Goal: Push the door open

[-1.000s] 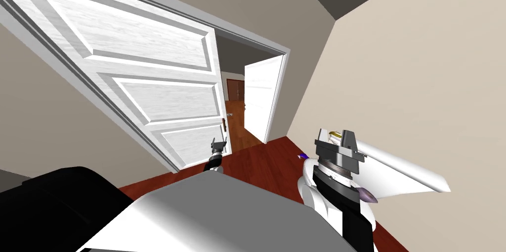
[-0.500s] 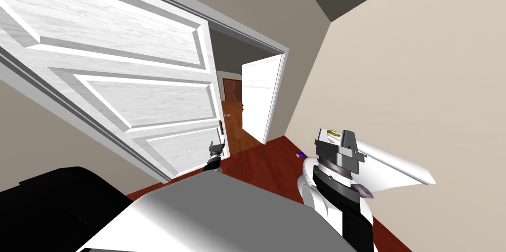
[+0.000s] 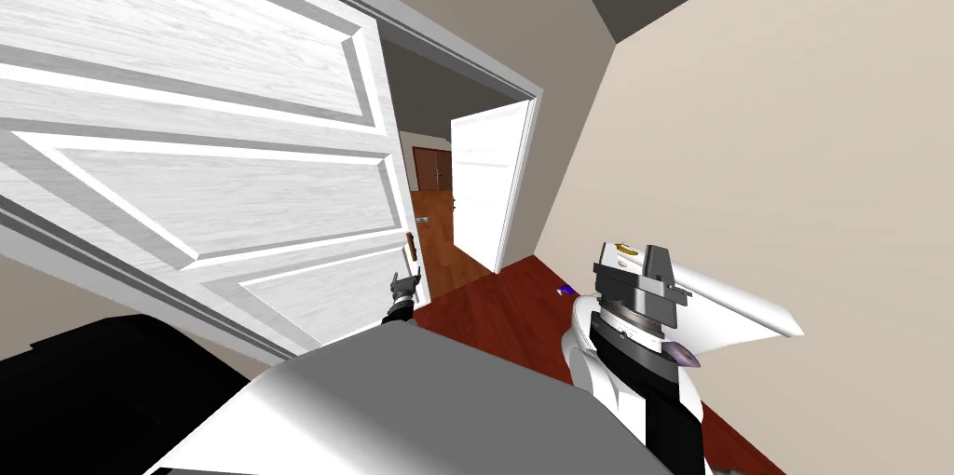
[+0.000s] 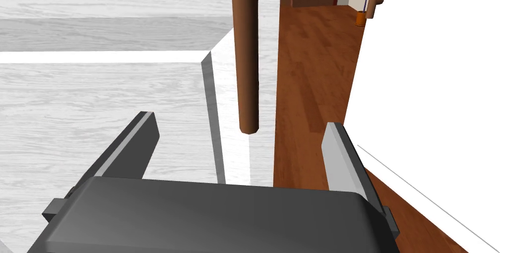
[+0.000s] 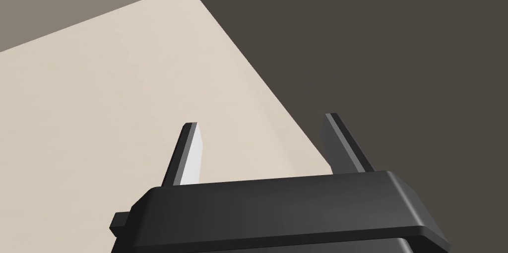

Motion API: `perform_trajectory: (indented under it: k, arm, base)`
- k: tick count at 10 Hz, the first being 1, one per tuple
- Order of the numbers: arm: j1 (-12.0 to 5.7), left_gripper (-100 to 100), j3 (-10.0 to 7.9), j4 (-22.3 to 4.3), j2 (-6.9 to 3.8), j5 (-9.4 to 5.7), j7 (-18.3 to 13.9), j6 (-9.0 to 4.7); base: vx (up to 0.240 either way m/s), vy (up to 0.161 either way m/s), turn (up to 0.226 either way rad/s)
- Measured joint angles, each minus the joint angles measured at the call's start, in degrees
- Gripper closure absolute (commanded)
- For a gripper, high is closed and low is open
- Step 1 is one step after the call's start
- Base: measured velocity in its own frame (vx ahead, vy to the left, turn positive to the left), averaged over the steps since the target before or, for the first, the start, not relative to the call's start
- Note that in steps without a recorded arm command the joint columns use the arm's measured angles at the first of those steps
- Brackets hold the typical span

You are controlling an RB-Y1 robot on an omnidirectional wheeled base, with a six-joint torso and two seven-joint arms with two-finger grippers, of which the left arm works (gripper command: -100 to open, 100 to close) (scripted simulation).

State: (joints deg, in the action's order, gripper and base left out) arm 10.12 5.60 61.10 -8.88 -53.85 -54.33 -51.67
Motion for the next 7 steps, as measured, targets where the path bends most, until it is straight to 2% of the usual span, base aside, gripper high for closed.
perform_trajectory:
  k: [2, 4, 7]
  arm:
    - [-0.72, -100, 0.13, -2.65, -0.12, -1.78, -1.73, -0.87]
    - [-1.53, -100, 0.24, -5.27, -0.34, -3.26, -3.40, -1.65]
    - [-1.77, -100, 0.06, -5.82, -0.47, -3.42, -3.75, -1.75]
  base:
    - [0.103, 0.097, -0.112]
    - [0.065, 0.084, -0.039]
    - [0.151, 0.127, -0.025]
